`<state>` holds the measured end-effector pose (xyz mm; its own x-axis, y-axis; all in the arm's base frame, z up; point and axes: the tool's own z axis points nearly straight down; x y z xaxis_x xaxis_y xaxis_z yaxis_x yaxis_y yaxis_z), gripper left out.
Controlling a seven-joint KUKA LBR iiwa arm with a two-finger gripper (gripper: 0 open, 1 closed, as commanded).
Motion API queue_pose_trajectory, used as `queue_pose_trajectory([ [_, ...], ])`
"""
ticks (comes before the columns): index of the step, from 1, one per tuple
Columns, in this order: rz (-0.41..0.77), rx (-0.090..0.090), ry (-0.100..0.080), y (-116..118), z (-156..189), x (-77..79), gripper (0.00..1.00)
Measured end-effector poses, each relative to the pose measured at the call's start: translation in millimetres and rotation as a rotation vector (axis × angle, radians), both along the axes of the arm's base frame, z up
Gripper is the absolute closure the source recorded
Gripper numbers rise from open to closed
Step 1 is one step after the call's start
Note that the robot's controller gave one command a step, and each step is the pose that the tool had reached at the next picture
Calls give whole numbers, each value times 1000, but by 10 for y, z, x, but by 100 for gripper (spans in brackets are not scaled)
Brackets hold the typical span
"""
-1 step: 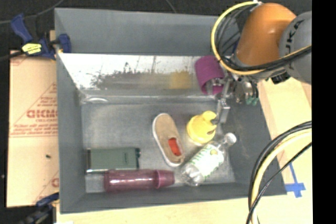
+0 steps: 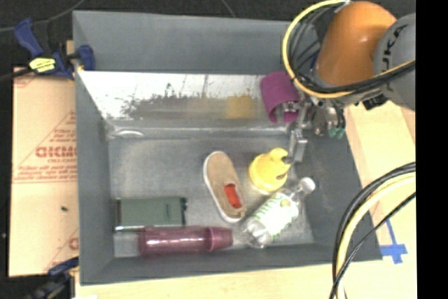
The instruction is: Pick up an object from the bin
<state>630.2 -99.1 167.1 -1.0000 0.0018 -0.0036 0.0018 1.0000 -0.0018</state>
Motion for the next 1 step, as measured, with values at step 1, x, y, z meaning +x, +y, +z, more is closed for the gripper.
queue_pose_trajectory([
  [1, 107, 0, 3, 58, -215, -183, 0],
])
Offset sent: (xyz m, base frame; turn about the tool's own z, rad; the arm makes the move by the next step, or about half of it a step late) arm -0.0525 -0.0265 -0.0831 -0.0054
